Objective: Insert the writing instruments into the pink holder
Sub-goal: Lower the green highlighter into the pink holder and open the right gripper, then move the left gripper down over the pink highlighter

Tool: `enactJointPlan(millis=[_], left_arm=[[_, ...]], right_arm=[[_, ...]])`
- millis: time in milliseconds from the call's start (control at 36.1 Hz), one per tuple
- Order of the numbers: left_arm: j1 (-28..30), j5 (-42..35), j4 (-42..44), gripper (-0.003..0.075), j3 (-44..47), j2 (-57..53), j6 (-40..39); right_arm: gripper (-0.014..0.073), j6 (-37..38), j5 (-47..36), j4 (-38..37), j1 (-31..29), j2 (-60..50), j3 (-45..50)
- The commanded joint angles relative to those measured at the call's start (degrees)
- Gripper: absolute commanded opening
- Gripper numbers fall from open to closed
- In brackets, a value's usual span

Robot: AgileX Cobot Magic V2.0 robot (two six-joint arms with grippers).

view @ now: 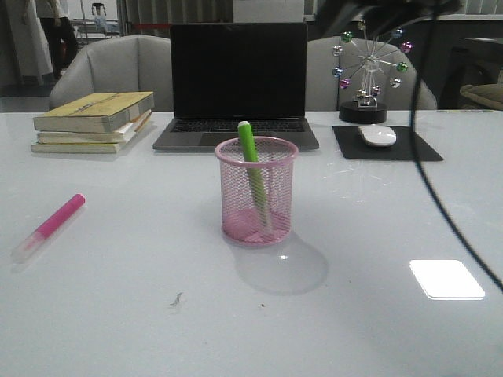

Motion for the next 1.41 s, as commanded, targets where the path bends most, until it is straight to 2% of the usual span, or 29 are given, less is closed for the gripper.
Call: enactJointPlan(millis=[0, 83, 332, 471, 665, 831, 914, 1025, 1164, 1302, 1385], left_arm=[[-0.5, -6.8, 0.0, 0.0456, -2.1, -0.5, -0.3], [-0.5, -8.4, 0.0, 0.0456, -2.1, -0.5, -0.3], [-0.5, -9.2, 0.0, 0.0456, -2.1, -0.5, -0.3], [-0.5, -9.2, -0.2, 0.0456, -2.1, -0.5, -0.3], [-0.5, -8.9, -0.2, 0.0456, -2.1, -0.5, -0.3], [-3.0, -8.1, -0.2, 0.0457, -3.8, -0.3, -0.3], [-5.6, -4.3, -0.2, 0.0457, -7.5, 1.4, -0.3], [-8.1, 6.3, -0.6, 0.0456, -15.3, 7.1, -0.3], [-8.0, 16.3, -6.6, 0.0456, -24.8, 16.1, -0.3], [-8.0, 24.1, -7.8, 0.0456, -34.3, 26.2, -0.5], [-7.9, 29.1, -7.8, 0.0456, -39.5, 32.2, -3.3]], right_arm=[[0.0453, -0.2, 6.4, -0.9, -3.9, -6.4, -1.5], [0.0453, -0.2, 12.6, -3.6, -7.6, -10.4, -1.5], [0.0453, -0.2, 22.3, -10.6, -18.7, -21.6, -1.0], [0.0453, -0.2, 24.7, -12.0, -23.6, -27.1, 4.5], [0.0453, -0.2, 24.7, -11.3, -24.8, -35.1, 13.8], [0.0453, -0.2, 24.5, -10.8, -24.8, -37.7, 14.9], [0.0453, -0.2, 24.5, -10.7, -24.8, -37.6, 14.9], [0.0453, -0.2, 24.5, -10.5, -24.8, -37.6, 14.9], [0.0453, -0.2, 24.7, -10.4, -24.8, -37.6, 14.9], [0.0453, -0.2, 25.0, -10.3, -24.8, -37.6, 14.9], [0.0453, -0.2, 25.1, -10.3, -24.8, -37.6, 14.9]])
